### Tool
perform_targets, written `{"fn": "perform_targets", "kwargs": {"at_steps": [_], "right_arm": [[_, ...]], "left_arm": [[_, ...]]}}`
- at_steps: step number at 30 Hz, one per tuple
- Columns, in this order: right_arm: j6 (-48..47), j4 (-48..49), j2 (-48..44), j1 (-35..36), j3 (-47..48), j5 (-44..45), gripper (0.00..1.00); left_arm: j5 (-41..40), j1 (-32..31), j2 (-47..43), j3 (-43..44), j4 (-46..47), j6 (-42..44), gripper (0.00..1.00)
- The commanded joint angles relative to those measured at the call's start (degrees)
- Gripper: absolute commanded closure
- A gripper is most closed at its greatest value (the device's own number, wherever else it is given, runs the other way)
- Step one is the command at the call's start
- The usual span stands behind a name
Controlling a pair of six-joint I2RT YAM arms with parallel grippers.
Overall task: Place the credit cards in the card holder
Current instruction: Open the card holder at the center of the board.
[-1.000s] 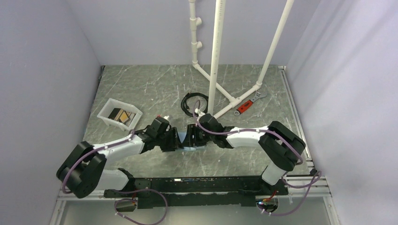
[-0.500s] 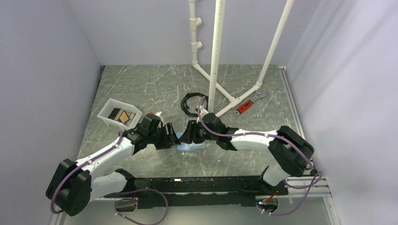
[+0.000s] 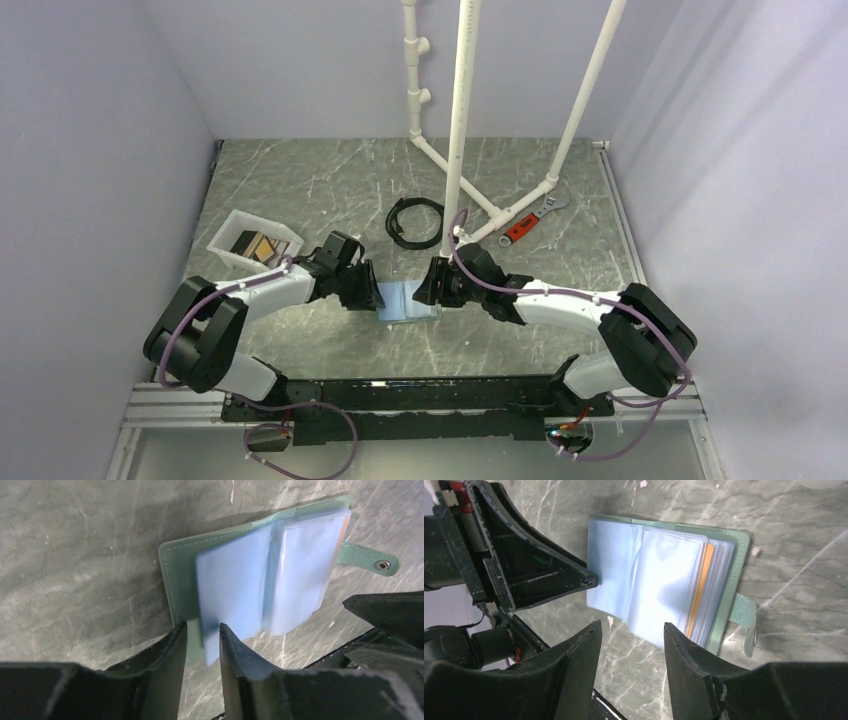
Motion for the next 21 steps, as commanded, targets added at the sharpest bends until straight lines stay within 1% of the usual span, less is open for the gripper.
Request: {"fn": "perform_targets", "kwargs": {"at_steps": [1,4,7,15,21], "right_arm": [[-1.02,1.76,1.04,-1.35,-0.26,-0.41,0.48],[-1.16,2.91,2.40,-1.41,-0.29,-1.05,0.48],[-1.11,2.89,3.81,-1.43,-0.08,-0.75,0.48],[-1.10,5.74,8.52,-1.21,0.85,-2.75,0.45],[-1.00,8.11,11.89,-0.02,4.35,-4.99,0.43]], "left_arm": [[-1.26,0.05,0.87,1.27,2.95,2.09,0.68],[-1.16,0.06,1.13,0.98,3.40,2.27,0.74],[-0.85,0.07,1.60,0.85,3.91,2.18,0.78],[1.68,0.06,2.80,0.37,6.45,1.75,0.85],[5.40,-0.04,5.50,-0.03,11.15,0.29,0.90]]}}
